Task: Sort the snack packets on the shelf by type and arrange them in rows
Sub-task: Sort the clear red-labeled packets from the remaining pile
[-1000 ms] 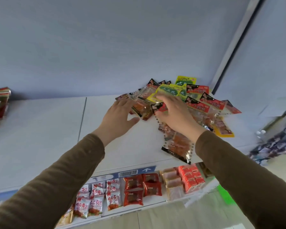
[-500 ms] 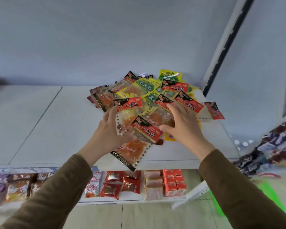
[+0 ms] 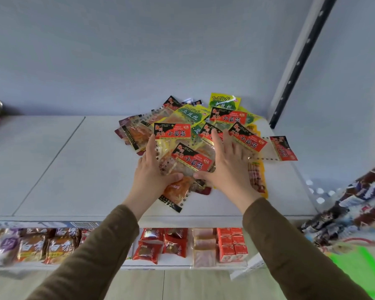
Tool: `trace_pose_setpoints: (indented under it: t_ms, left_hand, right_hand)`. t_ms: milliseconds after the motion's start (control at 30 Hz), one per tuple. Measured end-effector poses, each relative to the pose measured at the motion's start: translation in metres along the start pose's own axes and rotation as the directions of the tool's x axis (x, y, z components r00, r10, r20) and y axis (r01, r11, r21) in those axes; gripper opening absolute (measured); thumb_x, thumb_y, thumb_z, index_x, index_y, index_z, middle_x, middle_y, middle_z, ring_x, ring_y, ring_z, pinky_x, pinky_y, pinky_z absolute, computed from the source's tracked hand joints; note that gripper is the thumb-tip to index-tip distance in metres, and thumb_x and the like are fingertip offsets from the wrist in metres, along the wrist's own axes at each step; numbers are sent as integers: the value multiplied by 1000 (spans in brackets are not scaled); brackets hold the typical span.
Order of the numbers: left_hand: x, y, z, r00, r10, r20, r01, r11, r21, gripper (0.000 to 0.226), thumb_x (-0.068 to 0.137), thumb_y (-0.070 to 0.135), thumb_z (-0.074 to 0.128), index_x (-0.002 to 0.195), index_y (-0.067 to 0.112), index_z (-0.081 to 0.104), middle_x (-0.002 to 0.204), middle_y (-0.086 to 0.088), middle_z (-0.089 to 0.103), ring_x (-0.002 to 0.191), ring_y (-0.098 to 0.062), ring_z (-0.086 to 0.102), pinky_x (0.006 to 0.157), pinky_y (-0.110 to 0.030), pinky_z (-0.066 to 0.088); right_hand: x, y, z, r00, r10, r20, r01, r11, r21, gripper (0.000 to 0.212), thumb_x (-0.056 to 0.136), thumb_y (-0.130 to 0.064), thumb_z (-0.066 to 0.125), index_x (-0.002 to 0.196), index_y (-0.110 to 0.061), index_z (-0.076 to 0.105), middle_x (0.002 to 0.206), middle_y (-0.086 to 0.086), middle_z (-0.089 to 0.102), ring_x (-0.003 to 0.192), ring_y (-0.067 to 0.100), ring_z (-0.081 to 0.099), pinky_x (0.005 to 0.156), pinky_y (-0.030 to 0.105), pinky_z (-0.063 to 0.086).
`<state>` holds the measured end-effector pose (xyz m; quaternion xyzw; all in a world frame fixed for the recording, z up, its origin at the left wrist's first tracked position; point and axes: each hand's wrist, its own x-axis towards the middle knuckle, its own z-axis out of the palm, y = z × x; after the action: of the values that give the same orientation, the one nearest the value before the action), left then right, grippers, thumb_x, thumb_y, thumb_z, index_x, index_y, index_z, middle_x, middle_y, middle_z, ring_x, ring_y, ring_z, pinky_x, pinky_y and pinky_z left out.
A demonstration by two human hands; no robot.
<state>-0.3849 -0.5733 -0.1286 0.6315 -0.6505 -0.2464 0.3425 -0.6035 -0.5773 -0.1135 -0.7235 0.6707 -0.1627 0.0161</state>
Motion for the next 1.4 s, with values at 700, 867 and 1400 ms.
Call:
trace_pose_setpoints:
  t_ms: [700,867,1400]
  left_hand:
    - [28,15,10,991,-135,-8,101,778,-620,51,82,28,86,125,31,59,126,-1,67,110,-23,70,81,-37,63]
    - [28,14,-1,999,-42,13,39,718,-695,76,75,35,90,135,33,44,128,2,65,108,-10,70,76,-32,63]
    - [26,-9,-29,987,-17,162,146,532,-834,79,69,12,90,135,35,52,127,-7,72,109,-35,73,82,-43,63]
  right_hand:
    - [28,-50,12,990,130,50,-64,110,992,81,95,-7,68,156,-42,29,154,-13,46,138,6,48,112,41,46]
    - [38,-55,4,994,88,70,-75,48,996,55,97,-4,63,139,-38,52,131,-1,68,121,14,65,91,26,55]
    - [3,11,-31,942,290,-170,-177,858,482,85,89,-66,60,157,-25,29,157,-4,40,145,18,38,118,43,35]
